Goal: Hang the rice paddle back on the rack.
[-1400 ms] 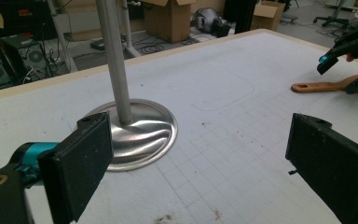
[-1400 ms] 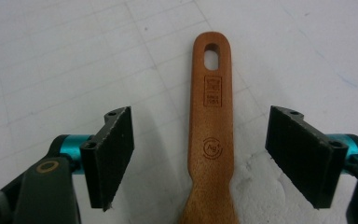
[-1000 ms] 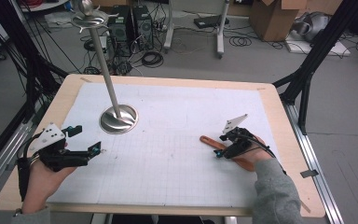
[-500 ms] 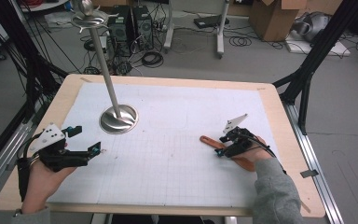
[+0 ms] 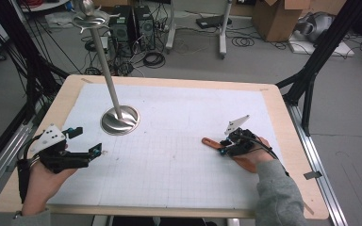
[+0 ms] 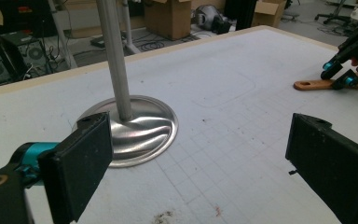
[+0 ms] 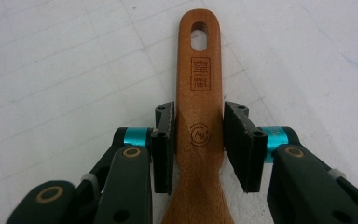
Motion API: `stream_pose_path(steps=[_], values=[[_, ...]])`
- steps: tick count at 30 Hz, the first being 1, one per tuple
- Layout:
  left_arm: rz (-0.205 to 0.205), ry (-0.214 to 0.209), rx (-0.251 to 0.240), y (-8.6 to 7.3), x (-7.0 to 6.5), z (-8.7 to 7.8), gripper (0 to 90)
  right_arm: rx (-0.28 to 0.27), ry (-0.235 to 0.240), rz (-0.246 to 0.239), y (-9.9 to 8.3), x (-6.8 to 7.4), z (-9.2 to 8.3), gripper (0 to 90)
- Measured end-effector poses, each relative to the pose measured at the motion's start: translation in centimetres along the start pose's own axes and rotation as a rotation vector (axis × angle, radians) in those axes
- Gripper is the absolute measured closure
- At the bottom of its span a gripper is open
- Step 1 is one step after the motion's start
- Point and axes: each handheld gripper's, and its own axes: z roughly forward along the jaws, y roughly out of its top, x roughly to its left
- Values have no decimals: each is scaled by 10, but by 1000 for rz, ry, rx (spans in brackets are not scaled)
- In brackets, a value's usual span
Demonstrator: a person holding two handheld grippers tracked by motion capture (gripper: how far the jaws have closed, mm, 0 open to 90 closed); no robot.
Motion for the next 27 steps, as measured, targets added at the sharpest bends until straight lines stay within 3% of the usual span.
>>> stream_pose_path(steps=[7, 15, 27], values=[[-3, 3, 0, 0, 0, 1, 79, -9, -5, 1, 1, 1, -2, 646], [-3, -2, 2, 0, 0, 2, 78, -108, -95, 7, 5, 5, -18, 647], [-5, -2, 1, 0, 0, 3, 80, -285, -127, 75, 5, 4, -43, 647]])
